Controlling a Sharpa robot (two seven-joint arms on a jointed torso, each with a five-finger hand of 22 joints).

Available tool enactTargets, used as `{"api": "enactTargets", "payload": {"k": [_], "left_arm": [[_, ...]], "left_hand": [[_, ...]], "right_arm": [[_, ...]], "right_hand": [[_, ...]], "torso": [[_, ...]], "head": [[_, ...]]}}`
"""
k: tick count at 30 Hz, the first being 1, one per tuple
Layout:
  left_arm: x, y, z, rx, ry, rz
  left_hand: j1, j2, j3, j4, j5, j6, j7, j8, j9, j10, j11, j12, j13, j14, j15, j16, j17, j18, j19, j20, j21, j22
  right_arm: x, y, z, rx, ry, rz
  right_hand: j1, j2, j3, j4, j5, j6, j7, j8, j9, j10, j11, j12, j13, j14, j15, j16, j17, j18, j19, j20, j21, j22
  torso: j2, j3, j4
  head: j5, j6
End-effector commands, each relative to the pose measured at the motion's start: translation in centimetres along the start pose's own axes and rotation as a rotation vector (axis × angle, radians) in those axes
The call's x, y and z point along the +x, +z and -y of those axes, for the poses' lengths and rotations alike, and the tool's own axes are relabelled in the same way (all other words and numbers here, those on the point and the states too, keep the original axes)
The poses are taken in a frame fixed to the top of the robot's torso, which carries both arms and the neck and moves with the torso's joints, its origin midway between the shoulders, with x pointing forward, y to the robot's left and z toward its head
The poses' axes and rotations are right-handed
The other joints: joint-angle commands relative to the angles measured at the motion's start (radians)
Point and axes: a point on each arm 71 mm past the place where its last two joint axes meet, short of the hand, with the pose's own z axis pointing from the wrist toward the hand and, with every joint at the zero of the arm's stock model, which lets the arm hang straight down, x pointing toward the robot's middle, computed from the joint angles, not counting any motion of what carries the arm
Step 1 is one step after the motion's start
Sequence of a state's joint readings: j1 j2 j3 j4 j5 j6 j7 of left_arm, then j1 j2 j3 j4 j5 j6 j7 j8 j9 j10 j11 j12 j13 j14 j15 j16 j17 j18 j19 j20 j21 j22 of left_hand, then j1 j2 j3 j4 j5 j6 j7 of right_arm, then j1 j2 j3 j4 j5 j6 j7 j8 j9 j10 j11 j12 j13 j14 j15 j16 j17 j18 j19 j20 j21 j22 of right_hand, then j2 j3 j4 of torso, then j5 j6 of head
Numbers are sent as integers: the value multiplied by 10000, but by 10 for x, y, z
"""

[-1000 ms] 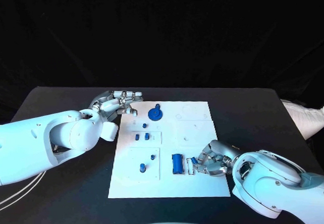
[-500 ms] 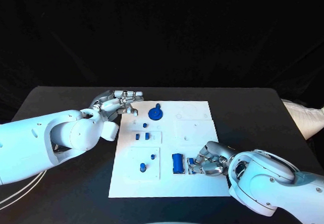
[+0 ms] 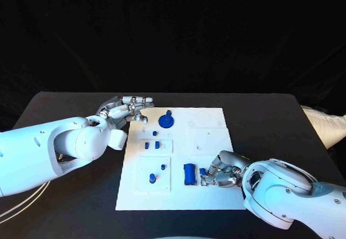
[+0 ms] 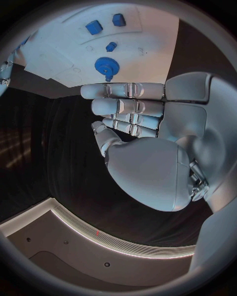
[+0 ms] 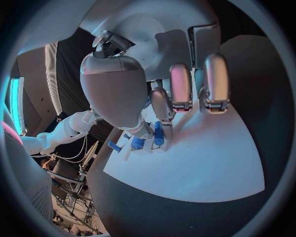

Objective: Assemble the parts on the task board

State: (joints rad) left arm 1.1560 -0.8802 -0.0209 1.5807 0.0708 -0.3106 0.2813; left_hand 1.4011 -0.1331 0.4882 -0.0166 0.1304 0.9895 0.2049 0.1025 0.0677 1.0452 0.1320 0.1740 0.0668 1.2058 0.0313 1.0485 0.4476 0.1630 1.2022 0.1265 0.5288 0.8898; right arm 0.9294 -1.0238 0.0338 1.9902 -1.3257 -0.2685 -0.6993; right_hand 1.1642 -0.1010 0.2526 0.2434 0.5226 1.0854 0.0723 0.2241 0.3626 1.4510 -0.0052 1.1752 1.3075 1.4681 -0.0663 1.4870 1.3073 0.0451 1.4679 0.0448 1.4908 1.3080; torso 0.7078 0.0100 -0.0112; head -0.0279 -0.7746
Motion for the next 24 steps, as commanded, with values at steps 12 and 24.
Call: {"api": "enactTargets", "payload": {"k": [12,24], "left_arm": [[2,0,1,54,-27,-211],[2,0,1,57,-29,-217]], "left_hand": [[-90,12,-2,-70,-7,-81,23,49,3,-68,1,70,-1,-74,21,32,-14,186,-49,-4,7,17],[-90,12,-2,-70,-7,-81,23,49,3,-68,1,70,-1,-74,21,32,-14,186,-49,-4,7,17]], "right_arm": [[2,-2,-2,-207,-258,1],[-4,-10,6,-177,-418,279]], "right_hand": [[-1025,102,-1744,472,-2206,162,-43,-153,63,87,-28,75,434,735,-52,45,1084,-160,279,-32,23,1591],[-679,429,-2160,387,-2307,182,-52,-207,110,94,-36,80,463,739,-56,49,1098,-160,284,-43,21,1599]], "torso": [[0,8,-1],[-5,7,-8]], "head": [[3,-6],[-25,14]]}}
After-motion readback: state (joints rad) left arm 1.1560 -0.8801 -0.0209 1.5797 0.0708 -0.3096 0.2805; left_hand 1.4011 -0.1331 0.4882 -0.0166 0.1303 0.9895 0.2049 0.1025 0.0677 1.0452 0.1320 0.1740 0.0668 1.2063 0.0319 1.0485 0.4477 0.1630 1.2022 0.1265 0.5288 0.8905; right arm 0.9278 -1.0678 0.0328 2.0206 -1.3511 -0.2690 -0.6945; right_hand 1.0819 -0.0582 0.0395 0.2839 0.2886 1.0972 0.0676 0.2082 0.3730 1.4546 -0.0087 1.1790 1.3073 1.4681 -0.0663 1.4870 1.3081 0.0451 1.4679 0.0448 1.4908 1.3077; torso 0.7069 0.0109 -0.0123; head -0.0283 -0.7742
